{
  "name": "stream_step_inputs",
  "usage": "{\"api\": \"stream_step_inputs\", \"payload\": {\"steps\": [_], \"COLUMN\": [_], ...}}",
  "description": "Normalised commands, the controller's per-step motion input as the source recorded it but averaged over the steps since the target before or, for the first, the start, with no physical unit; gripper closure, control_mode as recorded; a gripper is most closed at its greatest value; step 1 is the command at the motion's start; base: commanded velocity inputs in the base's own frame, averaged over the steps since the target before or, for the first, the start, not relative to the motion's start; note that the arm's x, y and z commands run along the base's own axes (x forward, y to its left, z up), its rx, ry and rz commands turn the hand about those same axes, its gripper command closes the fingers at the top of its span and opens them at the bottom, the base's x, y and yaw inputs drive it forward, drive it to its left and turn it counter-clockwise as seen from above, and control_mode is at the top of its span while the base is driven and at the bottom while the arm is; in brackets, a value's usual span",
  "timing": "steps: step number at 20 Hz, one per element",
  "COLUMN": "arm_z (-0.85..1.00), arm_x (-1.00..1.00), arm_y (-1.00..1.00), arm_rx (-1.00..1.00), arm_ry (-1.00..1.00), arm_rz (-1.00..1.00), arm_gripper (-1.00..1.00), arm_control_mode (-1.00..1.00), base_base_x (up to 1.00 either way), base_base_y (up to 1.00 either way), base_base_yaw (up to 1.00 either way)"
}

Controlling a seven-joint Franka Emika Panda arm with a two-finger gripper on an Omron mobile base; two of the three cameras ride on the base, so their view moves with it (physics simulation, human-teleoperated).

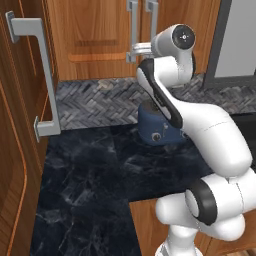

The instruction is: Open the cabinet. Pick the bar soap and place it next to the sink. Then close the cabinet.

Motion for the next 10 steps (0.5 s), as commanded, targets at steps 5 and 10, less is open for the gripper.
{"api": "stream_step_inputs", "payload": {"steps": [5, 10], "arm_z": [0.14, 0.22], "arm_x": [-0.95, -1.0], "arm_y": [-0.55, -0.66], "arm_rx": [0.0, 0.0], "arm_ry": [0.0, 0.0], "arm_rz": [-0.07, -0.08], "arm_gripper": [1.0, 1.0], "arm_control_mode": [-1.0, -1.0], "base_base_x": [0.0, 0.0], "base_base_y": [0.0, 0.0], "base_base_yaw": [0.0, 0.0]}}
